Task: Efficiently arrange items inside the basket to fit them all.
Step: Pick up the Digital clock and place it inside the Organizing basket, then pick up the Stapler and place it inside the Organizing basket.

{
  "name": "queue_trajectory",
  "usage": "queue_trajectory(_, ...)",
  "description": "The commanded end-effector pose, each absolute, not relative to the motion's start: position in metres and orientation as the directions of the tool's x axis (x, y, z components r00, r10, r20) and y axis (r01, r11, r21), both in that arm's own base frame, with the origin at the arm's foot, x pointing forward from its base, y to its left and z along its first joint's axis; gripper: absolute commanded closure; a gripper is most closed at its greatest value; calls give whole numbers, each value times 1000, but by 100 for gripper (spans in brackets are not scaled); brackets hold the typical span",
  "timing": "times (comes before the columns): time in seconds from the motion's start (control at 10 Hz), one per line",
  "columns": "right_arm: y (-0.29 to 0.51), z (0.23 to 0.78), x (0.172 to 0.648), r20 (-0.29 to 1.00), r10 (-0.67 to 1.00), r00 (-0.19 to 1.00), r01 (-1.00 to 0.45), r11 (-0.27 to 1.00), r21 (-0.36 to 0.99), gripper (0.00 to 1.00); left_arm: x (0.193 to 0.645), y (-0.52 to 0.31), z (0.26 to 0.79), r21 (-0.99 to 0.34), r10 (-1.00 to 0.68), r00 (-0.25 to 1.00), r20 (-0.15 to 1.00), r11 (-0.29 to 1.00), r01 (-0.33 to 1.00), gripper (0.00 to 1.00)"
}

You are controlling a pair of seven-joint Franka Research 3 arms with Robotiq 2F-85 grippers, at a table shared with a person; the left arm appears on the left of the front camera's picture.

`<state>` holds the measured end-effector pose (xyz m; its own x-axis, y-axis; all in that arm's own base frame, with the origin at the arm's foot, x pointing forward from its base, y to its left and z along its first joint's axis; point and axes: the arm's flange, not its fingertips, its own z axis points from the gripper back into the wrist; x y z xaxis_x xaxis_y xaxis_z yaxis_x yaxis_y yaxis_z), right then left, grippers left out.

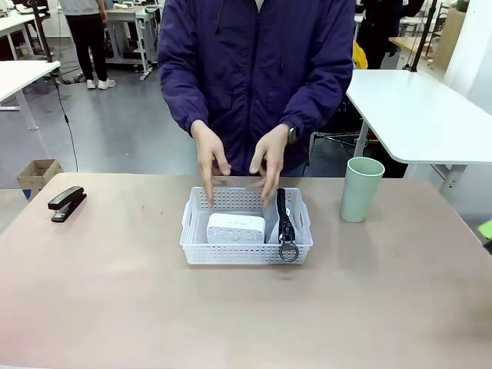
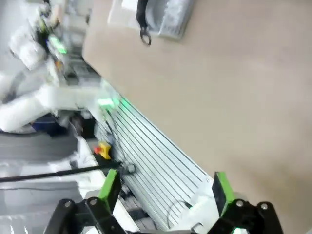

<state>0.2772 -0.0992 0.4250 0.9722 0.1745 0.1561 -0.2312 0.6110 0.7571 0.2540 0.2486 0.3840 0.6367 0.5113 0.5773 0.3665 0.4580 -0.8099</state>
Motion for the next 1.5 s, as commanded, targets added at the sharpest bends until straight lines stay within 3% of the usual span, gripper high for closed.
queue_trajectory(0.0, -114, 395, 264, 143, 5, 990, -123, 544, 830, 0, 253, 245, 385, -799, 515, 616, 597, 456, 393, 0)
queue_trajectory(0.2, -115, 373, 263, 215, -3, 977, -185, 496, 849, 0, 253, 245, 385, -799, 515, 616, 597, 456, 393, 0)
queue_trajectory(0.3, -139, 399, 265, 124, 5, 992, -107, 549, 829, 0, 253, 245, 385, -799, 515, 616, 597, 456, 393, 0)
queue_trajectory(1.4, -139, 399, 265, 124, 5, 992, -107, 549, 829, 0, 253, 245, 385, -799, 515, 616, 597, 456, 393, 0)
